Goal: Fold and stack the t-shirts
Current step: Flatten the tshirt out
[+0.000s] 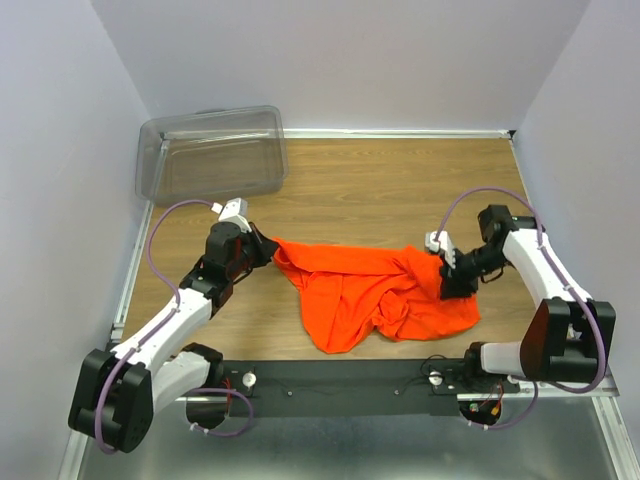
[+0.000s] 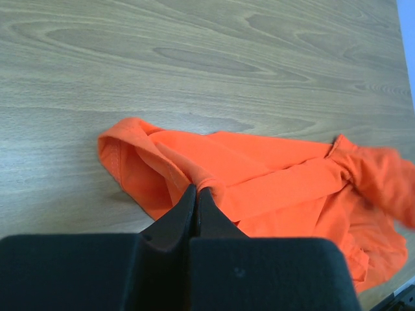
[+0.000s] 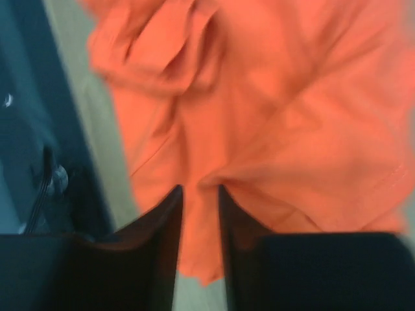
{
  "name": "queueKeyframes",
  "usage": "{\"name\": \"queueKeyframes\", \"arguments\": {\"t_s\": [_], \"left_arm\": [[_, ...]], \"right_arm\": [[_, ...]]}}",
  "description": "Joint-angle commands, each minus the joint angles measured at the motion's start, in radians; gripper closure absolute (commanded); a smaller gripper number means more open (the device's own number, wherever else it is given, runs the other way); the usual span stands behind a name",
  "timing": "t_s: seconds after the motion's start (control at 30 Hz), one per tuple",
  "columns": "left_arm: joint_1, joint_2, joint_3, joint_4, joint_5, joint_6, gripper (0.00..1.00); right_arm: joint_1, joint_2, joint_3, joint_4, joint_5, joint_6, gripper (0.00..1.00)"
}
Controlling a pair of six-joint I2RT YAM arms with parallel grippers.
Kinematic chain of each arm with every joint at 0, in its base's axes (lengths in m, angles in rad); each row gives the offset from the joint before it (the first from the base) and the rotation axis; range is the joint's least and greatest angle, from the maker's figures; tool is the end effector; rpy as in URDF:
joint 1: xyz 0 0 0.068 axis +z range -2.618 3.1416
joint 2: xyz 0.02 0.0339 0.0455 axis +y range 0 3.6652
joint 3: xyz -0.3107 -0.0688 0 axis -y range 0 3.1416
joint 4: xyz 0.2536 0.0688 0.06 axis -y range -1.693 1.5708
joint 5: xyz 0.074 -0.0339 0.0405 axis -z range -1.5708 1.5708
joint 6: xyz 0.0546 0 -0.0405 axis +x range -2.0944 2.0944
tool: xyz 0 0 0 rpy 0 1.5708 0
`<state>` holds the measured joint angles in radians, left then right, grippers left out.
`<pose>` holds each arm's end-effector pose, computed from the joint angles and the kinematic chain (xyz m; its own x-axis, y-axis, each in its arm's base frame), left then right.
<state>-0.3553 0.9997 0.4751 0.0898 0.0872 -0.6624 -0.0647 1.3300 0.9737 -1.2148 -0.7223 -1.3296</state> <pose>0.2028 -0.0803 0.2457 -0.5701 -0.4420 -0.6926 0.0888 0.8049 -0.5867 0.2064 0.0228 0.2680 -0.2857 -0.7116 -0.6419 -0.9574 0.2416 0.1582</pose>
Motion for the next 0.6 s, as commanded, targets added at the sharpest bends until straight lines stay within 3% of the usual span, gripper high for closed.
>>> {"name": "queueKeyframes", "arguments": {"t_s": [0.0,0.07,0.1,0.17,0.27,0.4,0.57], "left_arm": [[0.004,0.017,0.019,0.028,0.008,0.014,1.0],[0.004,0.017,0.022,0.028,0.012,0.012,1.0],[0.004,0.017,0.022,0.027,0.013,0.011,1.0],[0.004,0.005,0.022,0.024,0.016,0.007,1.0],[0.004,-0.013,0.019,0.016,0.011,0.006,1.0],[0.004,-0.029,0.016,0.008,0.011,0.006,1.0],[0.004,-0.036,0.007,0.011,0.013,0.004,1.0]], "right_arm": [[-0.004,-0.026,-0.057,-0.075,0.16,-0.107,0.57],[-0.015,-0.012,-0.023,-0.03,0.104,-0.044,0.53],[-0.02,-0.003,0.024,-0.003,0.072,0.052,0.49],[-0.021,0.038,0.068,0.17,0.014,0.259,0.49],[-0.024,0.167,0.141,0.294,-0.029,0.624,0.49],[-0.024,0.288,0.172,0.356,0.015,0.777,0.49],[-0.027,0.23,0.123,0.422,0.204,0.814,0.49]]}}
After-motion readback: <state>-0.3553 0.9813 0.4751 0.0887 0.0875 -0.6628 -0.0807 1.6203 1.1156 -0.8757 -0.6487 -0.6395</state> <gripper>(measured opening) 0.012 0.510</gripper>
